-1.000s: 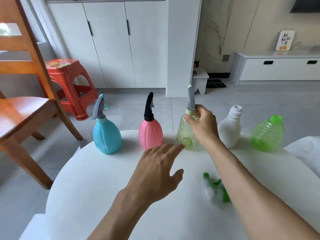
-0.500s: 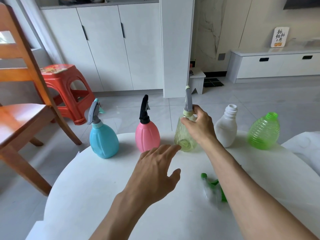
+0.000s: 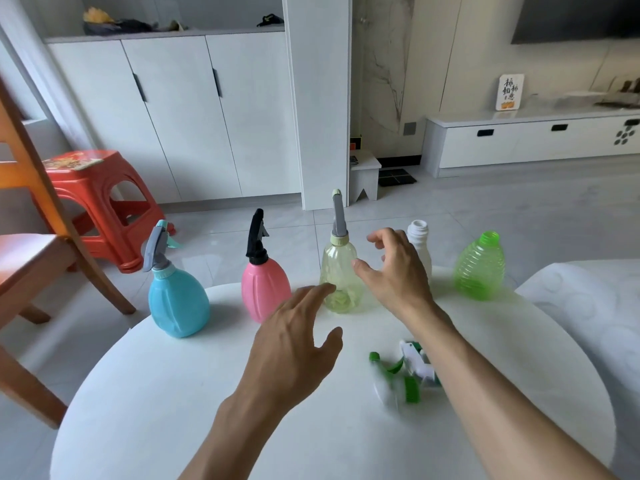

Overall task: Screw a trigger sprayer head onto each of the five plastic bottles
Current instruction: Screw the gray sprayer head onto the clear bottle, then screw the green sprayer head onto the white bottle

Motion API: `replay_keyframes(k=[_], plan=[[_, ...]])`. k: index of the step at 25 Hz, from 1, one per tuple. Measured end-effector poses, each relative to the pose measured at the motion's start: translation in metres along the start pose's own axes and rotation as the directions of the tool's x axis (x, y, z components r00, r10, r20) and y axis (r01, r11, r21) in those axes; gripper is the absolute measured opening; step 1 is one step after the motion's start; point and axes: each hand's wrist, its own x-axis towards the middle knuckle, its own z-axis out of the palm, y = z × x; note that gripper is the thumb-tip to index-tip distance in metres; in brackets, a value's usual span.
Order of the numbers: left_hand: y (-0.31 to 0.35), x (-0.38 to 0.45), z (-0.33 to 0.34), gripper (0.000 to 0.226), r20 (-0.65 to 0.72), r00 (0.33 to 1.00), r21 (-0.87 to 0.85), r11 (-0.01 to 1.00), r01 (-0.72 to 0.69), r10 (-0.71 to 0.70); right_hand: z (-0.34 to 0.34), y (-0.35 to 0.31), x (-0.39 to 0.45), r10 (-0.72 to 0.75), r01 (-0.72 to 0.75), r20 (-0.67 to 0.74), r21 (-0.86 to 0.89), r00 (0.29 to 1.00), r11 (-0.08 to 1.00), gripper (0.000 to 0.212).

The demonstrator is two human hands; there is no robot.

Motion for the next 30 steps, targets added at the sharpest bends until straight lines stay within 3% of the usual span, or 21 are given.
replay_keyframes(k=[3, 5, 8, 13, 16, 18, 21, 25, 27, 30], plan=[[0.013, 0.004, 0.006, 0.055, -0.068, 0.997, -0.115, 0.993, 0.037, -0.045, -0.033, 0.02, 0.002, -0.026, 0.011, -0.225, -0.066, 0.974, 0.998, 0.03], [0.02, 0.005, 0.009, 0.06, -0.074, 0.996, -0.125, 0.991, 0.046, -0.056, -0.048, 0.038, 0.004, 0.117, -0.146, -0.312, -0.072, 0.943, 0.987, 0.033], [0.02, 0.004, 0.013, 0.071, -0.022, 0.997, -0.102, 0.992, 0.068, -0.071, -0.05, 0.066, 0.008, 0.355, -0.372, -0.208, -0.05, 0.912, 0.927, 0.046], [0.013, 0.004, 0.014, 0.074, 0.051, 0.991, -0.06, 0.991, 0.123, -0.12, -0.032, 0.061, 0.036, 0.438, -0.429, -0.024, 0.164, 0.899, 0.888, 0.076], [0.011, 0.004, 0.012, 0.071, 0.059, 0.99, -0.067, 0.989, 0.129, -0.125, -0.02, 0.059, 0.041, 0.401, -0.399, 0.015, 0.129, 0.916, 0.908, 0.046], [0.009, 0.006, 0.009, 0.068, 0.039, 0.993, -0.078, 0.99, 0.116, -0.113, -0.024, 0.058, 0.039, 0.394, -0.388, -0.046, 0.104, 0.918, 0.916, 0.033], [0.01, 0.009, 0.011, 0.064, 0.009, 0.996, -0.087, 0.992, 0.091, -0.09, -0.051, 0.05, 0.033, 0.384, -0.349, -0.151, 0.215, 0.911, 0.912, 0.03], [0.015, 0.013, 0.013, 0.062, 0.014, 0.994, -0.214, 0.971, 0.106, -0.105, -0.094, 0.02, -0.001, 0.315, -0.27, -0.15, 0.261, 0.937, 0.927, 0.029], [0.02, 0.012, 0.009, 0.075, 0.056, 0.99, -0.317, 0.937, 0.144, -0.133, -0.109, 0.0, -0.025, 0.266, -0.219, -0.102, 0.332, 0.958, 0.917, 0.025], [0.031, 0.007, 0.007, 0.124, 0.161, 0.984, -0.432, 0.891, 0.142, -0.079, -0.119, -0.03, -0.056, 0.186, -0.253, 0.177, 0.535, 0.966, 0.806, 0.024]])
